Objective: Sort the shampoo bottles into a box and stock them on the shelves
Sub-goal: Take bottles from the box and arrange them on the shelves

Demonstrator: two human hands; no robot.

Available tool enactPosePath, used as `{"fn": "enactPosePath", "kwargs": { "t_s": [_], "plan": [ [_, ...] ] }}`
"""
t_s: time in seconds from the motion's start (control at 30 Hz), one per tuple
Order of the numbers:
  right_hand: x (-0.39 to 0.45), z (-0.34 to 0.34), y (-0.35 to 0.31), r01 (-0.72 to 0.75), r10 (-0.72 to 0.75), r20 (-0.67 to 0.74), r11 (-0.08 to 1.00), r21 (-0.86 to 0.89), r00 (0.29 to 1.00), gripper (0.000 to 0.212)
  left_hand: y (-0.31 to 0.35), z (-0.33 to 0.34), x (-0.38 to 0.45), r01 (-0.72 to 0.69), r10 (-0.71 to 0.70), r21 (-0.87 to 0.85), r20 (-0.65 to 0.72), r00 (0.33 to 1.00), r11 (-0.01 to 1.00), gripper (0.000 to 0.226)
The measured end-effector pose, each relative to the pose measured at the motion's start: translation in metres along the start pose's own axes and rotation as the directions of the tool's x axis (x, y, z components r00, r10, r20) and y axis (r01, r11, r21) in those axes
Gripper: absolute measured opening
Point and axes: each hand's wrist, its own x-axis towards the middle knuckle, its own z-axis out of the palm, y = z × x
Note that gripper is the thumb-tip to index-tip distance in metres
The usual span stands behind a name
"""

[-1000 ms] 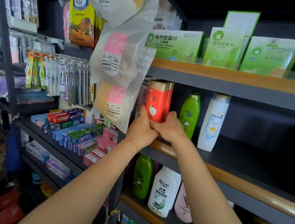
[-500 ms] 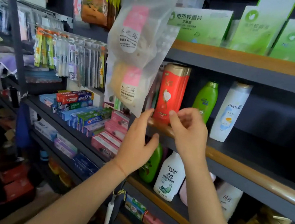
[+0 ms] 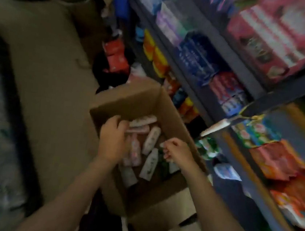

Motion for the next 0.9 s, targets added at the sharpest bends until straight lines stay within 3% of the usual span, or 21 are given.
{"fn": "enactPosePath", "kwargs": {
  "t_s": [0.1,0.17,0.2,0.3,0.43,0.53,0.63,0.73,0.83,0.87,0.9],
  "plan": [
    [0.041,0.054,0.020,-0.112,0.114,0.053,0.993,-0.033,0.992,0.017,-0.055,0.015,-0.013,0.271,-0.272,-0.029,-0.077,0.959,0.962,0.078],
    [0.068,0.089,0.033,-0.165,0.170,0.079,0.984,-0.066,0.982,0.018,-0.082,0.026,-0.014,0.489,-0.499,-0.242,0.024,0.866,0.838,0.099],
    [0.080,0.105,0.041,-0.190,0.199,0.090,0.976,-0.103,0.976,0.019,-0.090,0.031,-0.013,0.569,-0.574,-0.398,0.121,0.810,0.719,0.102],
    [0.117,0.144,0.065,-0.185,0.210,0.096,0.958,-0.218,0.973,0.018,-0.095,0.045,-0.008,0.640,-0.569,-0.667,0.377,0.731,0.381,0.067],
    [0.156,0.190,0.093,-0.094,0.154,0.154,0.936,-0.339,0.976,0.032,-0.103,0.055,-0.014,0.550,-0.509,-0.795,0.373,0.776,0.255,0.058],
    [0.178,0.218,0.116,-0.105,0.172,0.165,0.929,-0.354,0.971,0.046,-0.111,0.059,-0.018,0.520,-0.497,-0.822,0.360,0.790,0.232,0.060],
    [0.187,0.236,0.128,-0.119,0.153,0.075,0.933,-0.340,0.985,0.055,-0.114,0.066,-0.018,0.507,-0.496,-0.814,0.328,0.804,0.284,0.059],
    [0.193,0.245,0.134,-0.125,0.161,0.077,0.929,-0.347,0.984,0.068,-0.116,0.069,-0.017,0.513,-0.500,-0.804,0.324,0.803,0.302,0.065],
    [0.195,0.240,0.132,-0.189,0.226,0.092,0.935,-0.301,0.970,0.064,-0.113,0.068,-0.016,0.525,-0.490,-0.788,0.335,0.805,0.322,0.071],
    [0.192,0.234,0.128,-0.218,0.248,0.101,0.946,-0.238,0.964,0.059,-0.111,0.065,-0.016,0.526,-0.498,-0.766,0.314,0.808,0.370,0.073],
    [0.189,0.226,0.122,-0.257,0.274,0.124,0.957,-0.138,0.954,0.056,-0.109,0.062,-0.014,0.505,-0.509,-0.713,0.239,0.827,0.486,0.075]
  ]
}}
